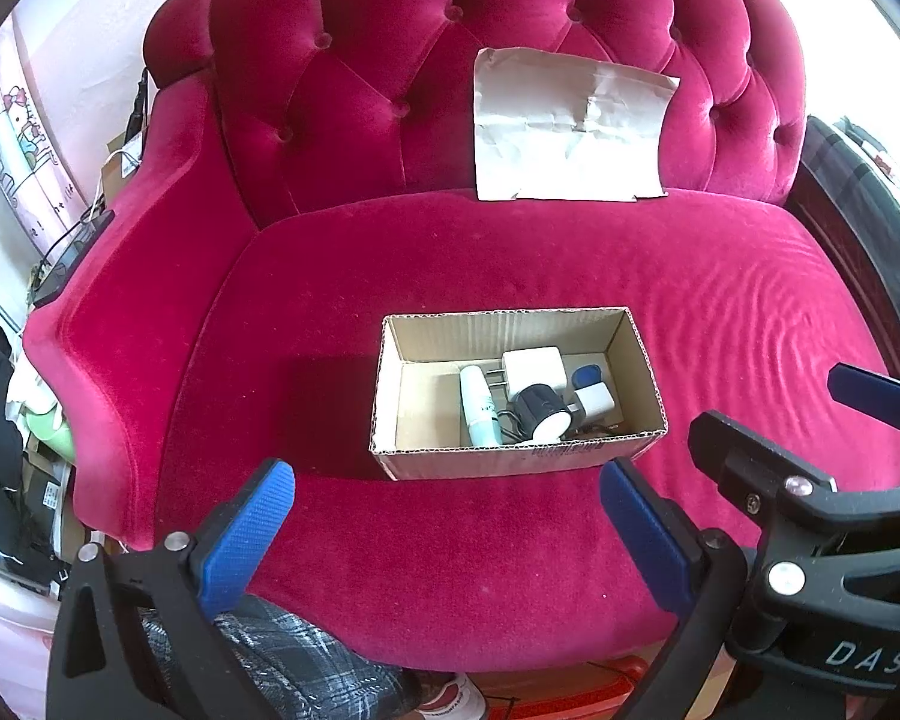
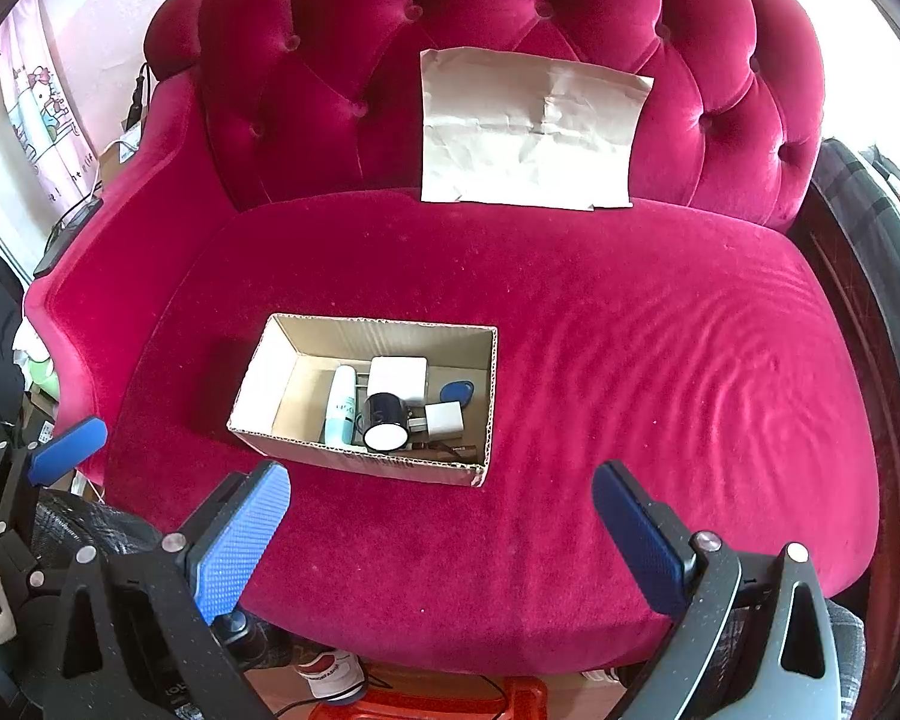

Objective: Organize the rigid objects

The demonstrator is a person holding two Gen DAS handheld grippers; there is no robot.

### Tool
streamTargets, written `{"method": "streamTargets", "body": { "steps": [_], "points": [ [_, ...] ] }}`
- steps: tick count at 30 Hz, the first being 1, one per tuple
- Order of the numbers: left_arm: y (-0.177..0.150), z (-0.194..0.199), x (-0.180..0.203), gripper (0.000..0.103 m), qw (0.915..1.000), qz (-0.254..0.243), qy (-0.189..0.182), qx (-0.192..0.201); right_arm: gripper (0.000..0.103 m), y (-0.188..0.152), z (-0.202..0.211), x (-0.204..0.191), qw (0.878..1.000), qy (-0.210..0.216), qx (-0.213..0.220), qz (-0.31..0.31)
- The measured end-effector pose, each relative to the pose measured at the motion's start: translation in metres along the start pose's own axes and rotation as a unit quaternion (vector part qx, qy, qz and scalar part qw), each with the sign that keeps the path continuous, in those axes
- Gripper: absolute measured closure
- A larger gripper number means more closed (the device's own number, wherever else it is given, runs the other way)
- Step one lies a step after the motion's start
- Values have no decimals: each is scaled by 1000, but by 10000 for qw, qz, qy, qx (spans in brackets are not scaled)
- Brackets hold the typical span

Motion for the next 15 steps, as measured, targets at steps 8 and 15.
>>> {"method": "streamTargets", "body": {
  "steps": [8,15],
  "points": [
    [0,2,1,0,10000,-1,9,20,0,0,1,0,10000,8,15,-26],
    [1,6,2,0,10000,9,17,62,0,1,5,1,10000,13,56,-51]
  ]
}}
Point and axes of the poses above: each gripper's, at about its wrist camera, not at the fingertips, and z roughly against the way its jaws point, x to its right, y to its top, the point moved 6 cm from there along -z, roughly the way its jaws point, and after that the axes turned 14 degrees about -y, right-handed, at the moved point
